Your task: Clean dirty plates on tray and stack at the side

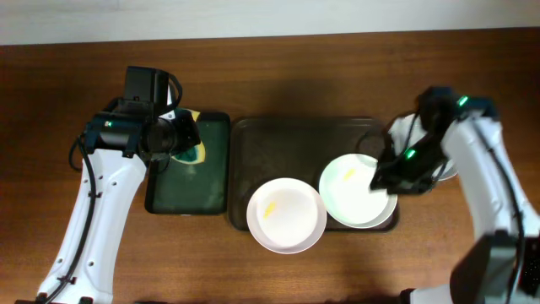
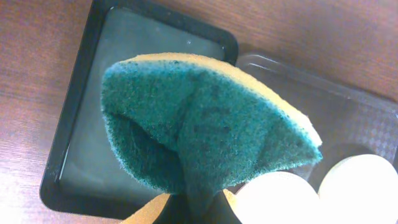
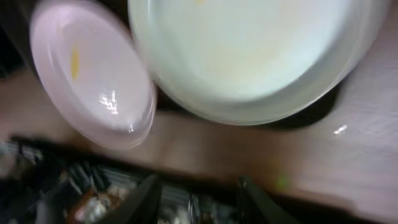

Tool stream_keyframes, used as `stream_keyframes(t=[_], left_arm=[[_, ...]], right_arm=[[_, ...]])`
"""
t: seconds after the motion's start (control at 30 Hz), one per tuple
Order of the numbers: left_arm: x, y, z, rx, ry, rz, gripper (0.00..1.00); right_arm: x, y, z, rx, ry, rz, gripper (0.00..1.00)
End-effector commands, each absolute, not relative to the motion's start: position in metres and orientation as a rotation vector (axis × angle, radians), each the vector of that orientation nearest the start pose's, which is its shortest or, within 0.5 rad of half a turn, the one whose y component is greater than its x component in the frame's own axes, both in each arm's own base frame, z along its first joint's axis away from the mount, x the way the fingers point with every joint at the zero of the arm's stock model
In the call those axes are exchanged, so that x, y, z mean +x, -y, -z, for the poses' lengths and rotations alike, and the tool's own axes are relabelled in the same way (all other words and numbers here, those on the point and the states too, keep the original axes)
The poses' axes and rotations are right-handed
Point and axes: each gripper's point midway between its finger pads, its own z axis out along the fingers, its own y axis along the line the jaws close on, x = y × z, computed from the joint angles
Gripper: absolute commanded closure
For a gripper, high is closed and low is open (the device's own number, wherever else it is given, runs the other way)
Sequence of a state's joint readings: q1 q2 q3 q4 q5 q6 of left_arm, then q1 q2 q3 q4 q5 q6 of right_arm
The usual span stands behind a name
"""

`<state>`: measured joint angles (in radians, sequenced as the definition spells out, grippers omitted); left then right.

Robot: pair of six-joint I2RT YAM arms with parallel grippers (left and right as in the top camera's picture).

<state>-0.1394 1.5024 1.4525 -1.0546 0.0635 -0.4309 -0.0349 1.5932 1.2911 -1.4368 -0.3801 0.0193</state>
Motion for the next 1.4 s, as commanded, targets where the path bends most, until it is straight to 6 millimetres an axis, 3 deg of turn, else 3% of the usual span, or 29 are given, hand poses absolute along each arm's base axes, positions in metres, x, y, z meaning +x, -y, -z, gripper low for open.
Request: stream_keyframes(t=[0.0,0.03,0.13,0.3,0.37,0.43,0.5,0.6,0.67,0.7,0.73,0.83,0.9,1.17,1.37], left_arm=[[0.355,0.06,-0.206,-0.347,-2.673,0.249,1.0],[0.354,0.061,-0.206,-0.347,-2.674,0.249,1.0],[0.353,0.06,-0.205,-0.348,-2.679,0.247,1.0],[0.347,0.06,-0.202,-0.352,-2.706,0.239,1.0],[0.346,0.059,-0.202,-0.354,-2.712,0.237,1.0],[0.345,0.059,-0.201,-0.354,-2.714,0.236,1.0],[0.345,0.059,-0.201,-0.354,-2.714,0.236,1.0],[0.345,0.059,-0.201,-0.354,-2.714,0.236,1.0],[0.345,0.059,-0.201,-0.354,-2.714,0.236,1.0],[0.346,0.059,-0.202,-0.354,-2.713,0.236,1.0],[0.346,0.059,-0.202,-0.353,-2.713,0.237,1.0],[0.346,0.059,-0.202,-0.354,-2.713,0.236,1.0],[0.346,0.059,-0.202,-0.354,-2.713,0.236,1.0],[0.345,0.059,-0.201,-0.354,-2.714,0.236,1.0],[0.345,0.059,-0.201,-0.354,-2.714,0.236,1.0]], right_arm=[[0.192,-0.088,-0.134,0.142,-3.17,-0.625,0.54],[0.181,-0.096,-0.132,0.15,-3.137,-0.599,0.49],[0.174,-0.096,-0.125,0.258,-3.049,-0.414,0.45],[0.184,-0.125,-0.108,0.204,-3.046,-0.346,0.47],[0.192,-0.134,-0.097,0.183,-3.057,-0.327,0.53],[0.198,-0.148,-0.083,0.179,-3.089,-0.358,0.65],[0.198,-0.151,-0.065,0.211,-3.163,-0.348,0.67],[0.196,-0.144,-0.054,0.195,-3.214,-0.313,0.3],[0.197,-0.139,-0.054,0.25,-3.228,-0.325,0.09],[0.197,-0.14,-0.055,0.268,-3.232,-0.36,0.04],[0.197,-0.14,-0.056,0.275,-3.234,-0.371,0.11],[0.196,-0.144,-0.055,0.255,-3.231,-0.373,0.67],[0.197,-0.152,-0.055,0.2,-3.215,-0.381,0.66],[0.199,-0.155,-0.044,0.347,-3.137,-0.221,0.63],[0.201,-0.158,-0.031,0.38,-3.111,-0.264,0.68]])
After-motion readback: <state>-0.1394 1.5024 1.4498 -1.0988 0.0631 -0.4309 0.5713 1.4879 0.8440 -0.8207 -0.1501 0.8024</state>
